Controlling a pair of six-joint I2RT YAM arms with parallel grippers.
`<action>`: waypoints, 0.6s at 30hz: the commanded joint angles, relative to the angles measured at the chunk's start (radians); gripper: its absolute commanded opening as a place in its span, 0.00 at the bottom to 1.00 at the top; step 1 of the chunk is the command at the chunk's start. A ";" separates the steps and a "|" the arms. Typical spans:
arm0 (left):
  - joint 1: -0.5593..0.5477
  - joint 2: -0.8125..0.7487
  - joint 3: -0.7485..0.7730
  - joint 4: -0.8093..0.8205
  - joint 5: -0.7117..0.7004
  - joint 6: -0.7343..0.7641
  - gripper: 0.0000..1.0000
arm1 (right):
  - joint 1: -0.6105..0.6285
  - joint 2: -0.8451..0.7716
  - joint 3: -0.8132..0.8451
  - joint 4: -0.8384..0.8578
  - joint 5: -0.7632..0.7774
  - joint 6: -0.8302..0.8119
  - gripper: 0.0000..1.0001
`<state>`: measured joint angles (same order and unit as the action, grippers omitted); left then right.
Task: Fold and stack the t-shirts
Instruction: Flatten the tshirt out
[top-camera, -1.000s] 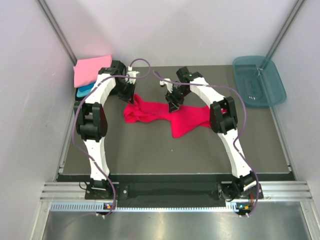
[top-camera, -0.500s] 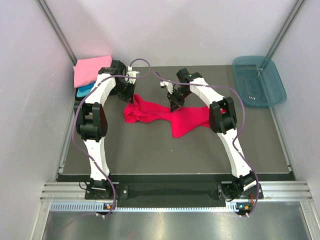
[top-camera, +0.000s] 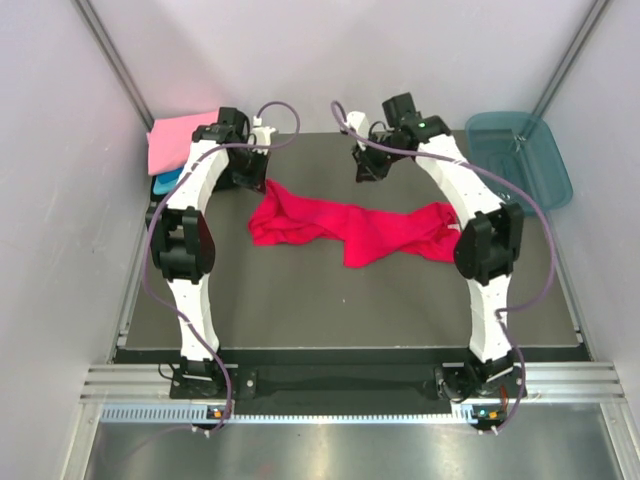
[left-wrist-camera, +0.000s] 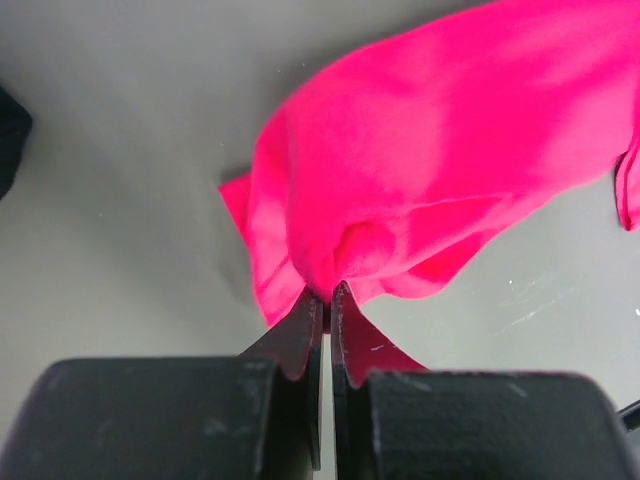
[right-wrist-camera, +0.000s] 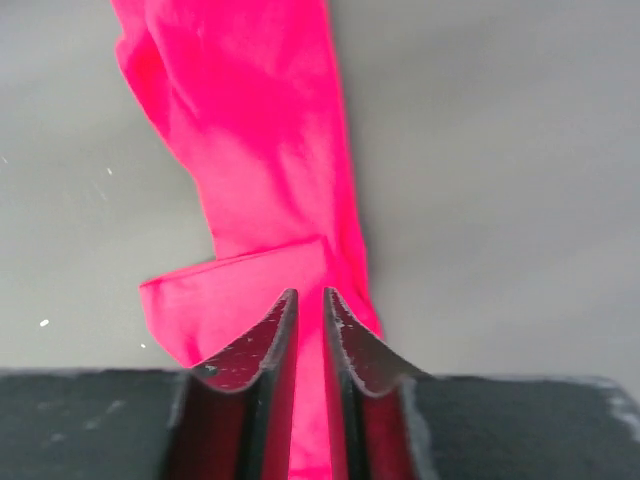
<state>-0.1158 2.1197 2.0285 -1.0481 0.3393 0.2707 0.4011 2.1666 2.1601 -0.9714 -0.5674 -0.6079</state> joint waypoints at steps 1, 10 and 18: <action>-0.002 0.009 0.045 -0.001 0.012 0.019 0.00 | -0.005 -0.080 -0.031 0.017 -0.006 0.008 0.13; -0.005 0.014 0.052 0.000 0.023 0.013 0.00 | 0.012 -0.067 -0.168 -0.047 -0.043 -0.073 0.27; -0.016 -0.004 0.022 0.002 0.001 0.018 0.00 | 0.007 0.159 0.021 -0.109 -0.015 -0.092 0.32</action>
<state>-0.1223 2.1403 2.0449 -1.0485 0.3416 0.2726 0.4057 2.2833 2.1128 -1.0546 -0.5751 -0.6762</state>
